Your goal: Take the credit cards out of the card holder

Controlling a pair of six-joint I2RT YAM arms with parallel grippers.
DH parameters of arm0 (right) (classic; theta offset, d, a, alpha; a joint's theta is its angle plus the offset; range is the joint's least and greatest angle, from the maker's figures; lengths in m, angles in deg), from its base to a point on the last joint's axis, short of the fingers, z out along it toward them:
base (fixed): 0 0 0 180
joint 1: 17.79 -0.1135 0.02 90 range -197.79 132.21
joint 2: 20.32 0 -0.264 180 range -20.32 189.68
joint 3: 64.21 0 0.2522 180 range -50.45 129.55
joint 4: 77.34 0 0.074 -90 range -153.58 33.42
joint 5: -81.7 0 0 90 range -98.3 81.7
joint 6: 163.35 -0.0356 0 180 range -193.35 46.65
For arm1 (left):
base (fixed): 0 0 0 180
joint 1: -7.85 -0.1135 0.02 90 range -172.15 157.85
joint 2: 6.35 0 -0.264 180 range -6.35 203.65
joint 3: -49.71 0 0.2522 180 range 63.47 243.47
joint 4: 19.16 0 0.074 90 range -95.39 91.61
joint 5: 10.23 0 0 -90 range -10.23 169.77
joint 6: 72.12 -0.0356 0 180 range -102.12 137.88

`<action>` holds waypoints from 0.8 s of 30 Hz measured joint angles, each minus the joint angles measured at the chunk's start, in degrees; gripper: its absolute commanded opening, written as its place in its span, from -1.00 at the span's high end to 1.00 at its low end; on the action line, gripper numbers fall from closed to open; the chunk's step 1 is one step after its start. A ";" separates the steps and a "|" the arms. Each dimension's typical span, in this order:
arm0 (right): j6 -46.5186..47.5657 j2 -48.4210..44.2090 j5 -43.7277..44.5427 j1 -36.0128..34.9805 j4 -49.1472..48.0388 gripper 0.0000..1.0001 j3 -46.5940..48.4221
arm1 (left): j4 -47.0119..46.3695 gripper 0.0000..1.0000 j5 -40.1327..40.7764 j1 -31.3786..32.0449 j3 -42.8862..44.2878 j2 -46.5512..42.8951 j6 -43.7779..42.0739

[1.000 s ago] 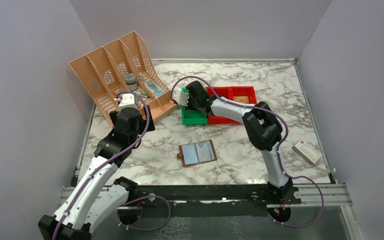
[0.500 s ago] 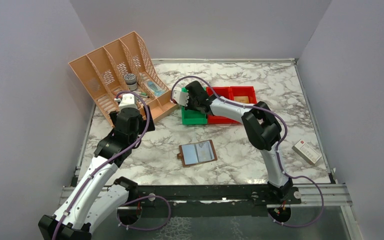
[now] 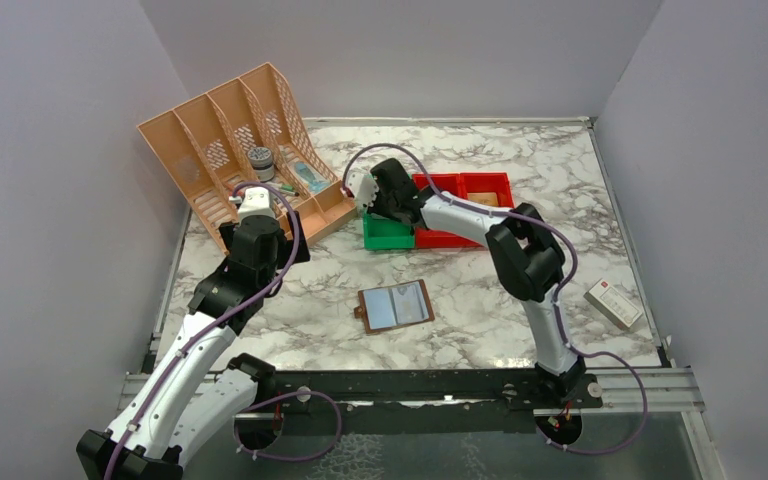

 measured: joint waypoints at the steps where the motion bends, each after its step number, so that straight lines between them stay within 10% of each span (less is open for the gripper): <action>1: -1.40 -0.57 -0.15 0.00 -0.15 0.67 -0.07 | 0.00 -0.99 -0.02 0.00 0.00 0.00 -0.02; 11: -22.95 -16.39 -4.13 0.02 -5.53 0.97 -7.37 | 0.00 -0.99 -1.16 0.00 0.00 0.85 -0.39; 24: -48.52 -4.28 -4.48 -0.96 5.81 0.98 0.57 | 0.00 -0.99 -1.36 0.00 -0.02 0.42 -0.44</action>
